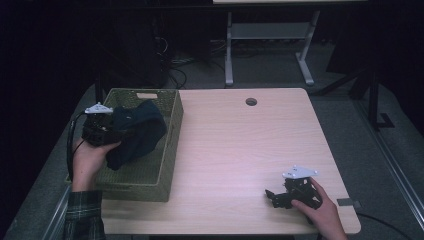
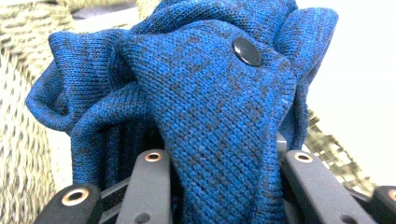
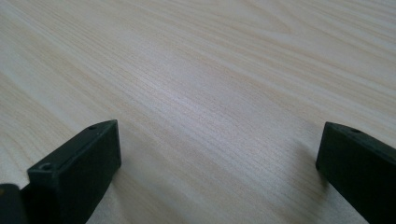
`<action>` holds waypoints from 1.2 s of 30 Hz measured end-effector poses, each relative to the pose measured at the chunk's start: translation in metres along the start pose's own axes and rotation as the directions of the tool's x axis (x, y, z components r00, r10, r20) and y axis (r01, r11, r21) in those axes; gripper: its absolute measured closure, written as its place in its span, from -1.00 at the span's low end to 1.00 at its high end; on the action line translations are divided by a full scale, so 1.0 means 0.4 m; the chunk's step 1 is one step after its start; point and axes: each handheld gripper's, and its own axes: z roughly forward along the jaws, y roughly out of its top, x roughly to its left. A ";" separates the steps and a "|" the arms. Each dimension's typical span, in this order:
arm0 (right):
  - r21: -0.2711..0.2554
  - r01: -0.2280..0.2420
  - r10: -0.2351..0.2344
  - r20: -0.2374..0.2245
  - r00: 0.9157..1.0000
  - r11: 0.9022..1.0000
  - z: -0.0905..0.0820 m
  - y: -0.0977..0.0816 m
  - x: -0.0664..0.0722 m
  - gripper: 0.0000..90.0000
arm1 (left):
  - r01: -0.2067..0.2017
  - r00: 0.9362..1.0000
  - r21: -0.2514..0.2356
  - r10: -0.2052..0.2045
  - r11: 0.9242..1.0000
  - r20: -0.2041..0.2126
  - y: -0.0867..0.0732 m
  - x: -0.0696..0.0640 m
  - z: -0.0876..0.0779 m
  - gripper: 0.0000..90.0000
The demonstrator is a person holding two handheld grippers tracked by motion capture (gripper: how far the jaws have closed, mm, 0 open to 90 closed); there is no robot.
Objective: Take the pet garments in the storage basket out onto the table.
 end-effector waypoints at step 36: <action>0.001 -0.007 0.007 -0.002 1.000 1.000 0.000 0.000 0.001 -1.00 | -0.090 0.956 -0.174 0.134 0.981 0.259 0.120 -0.164 -0.002 0.45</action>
